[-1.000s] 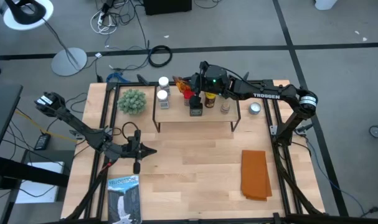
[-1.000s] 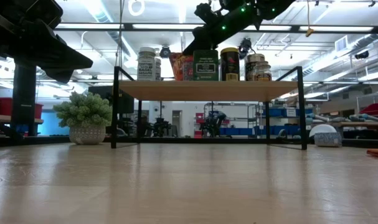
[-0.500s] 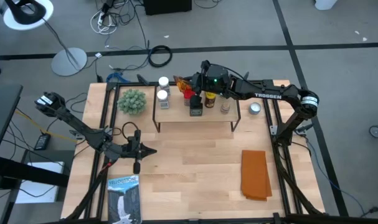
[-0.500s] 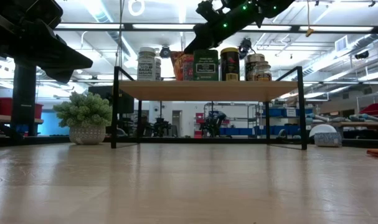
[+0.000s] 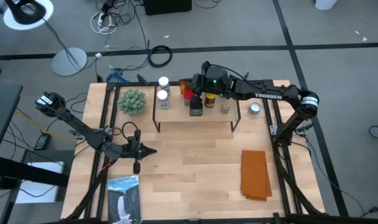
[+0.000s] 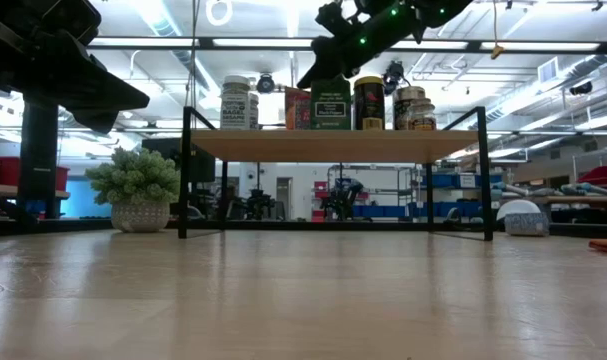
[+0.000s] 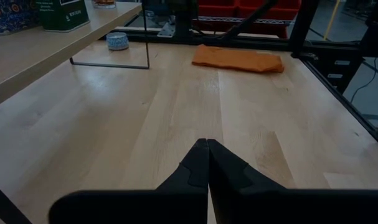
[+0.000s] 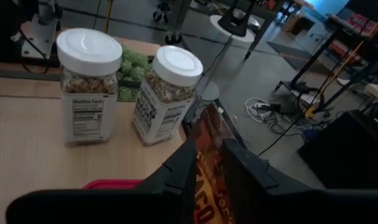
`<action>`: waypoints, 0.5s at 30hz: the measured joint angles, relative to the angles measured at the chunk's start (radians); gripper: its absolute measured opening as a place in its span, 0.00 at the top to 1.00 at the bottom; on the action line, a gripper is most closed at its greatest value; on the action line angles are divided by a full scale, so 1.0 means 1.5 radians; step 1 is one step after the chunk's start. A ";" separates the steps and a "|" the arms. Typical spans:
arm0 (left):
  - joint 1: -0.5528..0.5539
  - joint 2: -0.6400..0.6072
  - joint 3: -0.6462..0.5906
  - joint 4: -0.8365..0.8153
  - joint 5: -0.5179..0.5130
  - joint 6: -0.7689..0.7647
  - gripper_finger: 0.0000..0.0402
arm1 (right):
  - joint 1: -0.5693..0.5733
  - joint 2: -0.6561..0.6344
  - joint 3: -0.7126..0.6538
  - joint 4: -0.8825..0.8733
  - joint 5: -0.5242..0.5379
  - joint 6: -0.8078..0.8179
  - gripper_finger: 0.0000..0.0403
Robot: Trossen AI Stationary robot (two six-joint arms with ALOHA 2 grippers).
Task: Shelf spices
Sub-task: Put the orange seasoning pack onto the shelf, then return to Home Position
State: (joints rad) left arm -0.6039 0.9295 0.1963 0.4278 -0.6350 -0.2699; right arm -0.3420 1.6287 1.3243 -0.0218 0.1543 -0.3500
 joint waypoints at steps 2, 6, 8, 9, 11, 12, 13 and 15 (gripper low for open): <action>0.000 0.000 0.000 0.000 0.000 0.000 0.99 | 0.000 0.000 0.000 -0.004 0.000 0.000 0.81; 0.000 0.000 0.000 0.001 0.000 0.000 0.99 | 0.001 -0.003 0.000 -0.004 0.000 0.000 0.81; 0.000 0.000 0.000 0.001 0.000 0.000 0.99 | 0.004 -0.011 0.000 -0.002 0.001 -0.003 0.81; 0.000 0.000 0.000 0.001 0.000 0.000 0.99 | 0.004 -0.018 0.000 -0.002 0.002 -0.004 0.81; 0.000 0.000 0.000 0.001 0.000 0.000 0.99 | 0.010 -0.035 0.000 -0.001 0.007 -0.006 0.81; 0.000 0.000 0.000 0.001 0.000 0.000 0.99 | 0.013 -0.044 0.000 -0.001 0.012 -0.007 0.81; 0.000 0.000 0.000 0.001 0.000 0.000 0.99 | 0.016 -0.054 0.000 -0.001 0.019 -0.006 0.81; 0.000 0.000 0.000 0.001 0.000 0.000 0.99 | 0.024 -0.075 0.000 -0.002 0.031 -0.006 0.81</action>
State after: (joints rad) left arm -0.6041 0.9295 0.1960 0.4286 -0.6350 -0.2699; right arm -0.3062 1.5165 1.3243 -0.0250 0.2012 -0.3597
